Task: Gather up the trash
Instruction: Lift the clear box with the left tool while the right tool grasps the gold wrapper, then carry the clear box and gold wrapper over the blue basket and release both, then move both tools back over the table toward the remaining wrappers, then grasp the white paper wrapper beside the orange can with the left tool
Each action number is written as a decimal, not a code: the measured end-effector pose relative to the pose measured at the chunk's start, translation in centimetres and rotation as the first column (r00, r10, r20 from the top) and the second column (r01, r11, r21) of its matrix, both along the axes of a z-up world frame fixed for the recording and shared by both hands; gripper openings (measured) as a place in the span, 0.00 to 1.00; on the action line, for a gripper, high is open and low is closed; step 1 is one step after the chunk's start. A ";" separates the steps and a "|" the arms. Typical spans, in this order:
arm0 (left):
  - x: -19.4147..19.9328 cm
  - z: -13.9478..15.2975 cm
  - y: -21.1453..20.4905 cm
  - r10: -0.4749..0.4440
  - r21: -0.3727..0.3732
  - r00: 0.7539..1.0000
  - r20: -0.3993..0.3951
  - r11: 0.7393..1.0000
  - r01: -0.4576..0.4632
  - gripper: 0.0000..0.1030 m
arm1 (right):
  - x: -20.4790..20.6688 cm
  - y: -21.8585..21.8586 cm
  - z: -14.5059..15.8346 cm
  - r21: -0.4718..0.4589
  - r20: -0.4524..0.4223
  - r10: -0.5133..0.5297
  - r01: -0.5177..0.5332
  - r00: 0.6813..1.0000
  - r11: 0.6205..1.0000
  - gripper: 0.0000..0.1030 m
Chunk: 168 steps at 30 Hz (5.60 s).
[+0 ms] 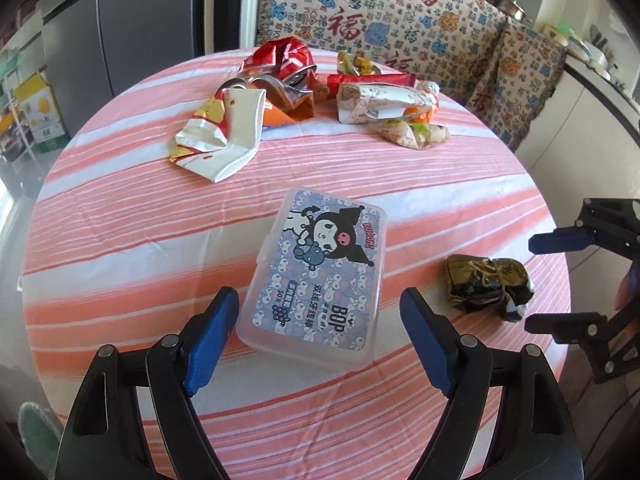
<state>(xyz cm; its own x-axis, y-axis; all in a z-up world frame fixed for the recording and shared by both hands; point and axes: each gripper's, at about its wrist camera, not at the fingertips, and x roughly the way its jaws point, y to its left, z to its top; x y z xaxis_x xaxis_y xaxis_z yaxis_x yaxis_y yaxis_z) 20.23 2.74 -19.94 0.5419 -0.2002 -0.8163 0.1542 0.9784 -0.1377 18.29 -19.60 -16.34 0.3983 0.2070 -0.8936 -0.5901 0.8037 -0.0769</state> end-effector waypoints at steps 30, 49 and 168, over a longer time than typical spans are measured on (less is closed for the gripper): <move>-1.6 5.8 -5.6 -0.086 -0.084 0.994 0.064 0.992 0.092 0.63 | -2.3 -9.0 2.4 0.170 -0.081 -0.527 0.532 0.846 0.829 0.43; 3.0 8.4 -35.5 -0.448 -0.150 0.891 0.077 0.878 0.455 0.63 | -8.7 -34.8 2.7 0.204 0.050 -0.877 0.855 0.478 0.478 0.43; 4.7 1.0 5.7 0.354 0.019 0.934 0.060 0.935 -0.355 0.97 | 3.8 -3.9 -6.0 0.155 0.199 -0.576 0.555 0.793 0.818 0.74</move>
<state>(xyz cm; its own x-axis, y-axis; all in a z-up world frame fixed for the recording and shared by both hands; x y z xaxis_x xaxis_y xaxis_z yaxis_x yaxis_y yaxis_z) 24.89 8.47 -18.91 0.6169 0.0362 -0.7862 -0.1968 0.9743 -0.1095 22.10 -23.53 -22.39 0.6558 -0.0492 -0.7533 -0.0029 0.9977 -0.0677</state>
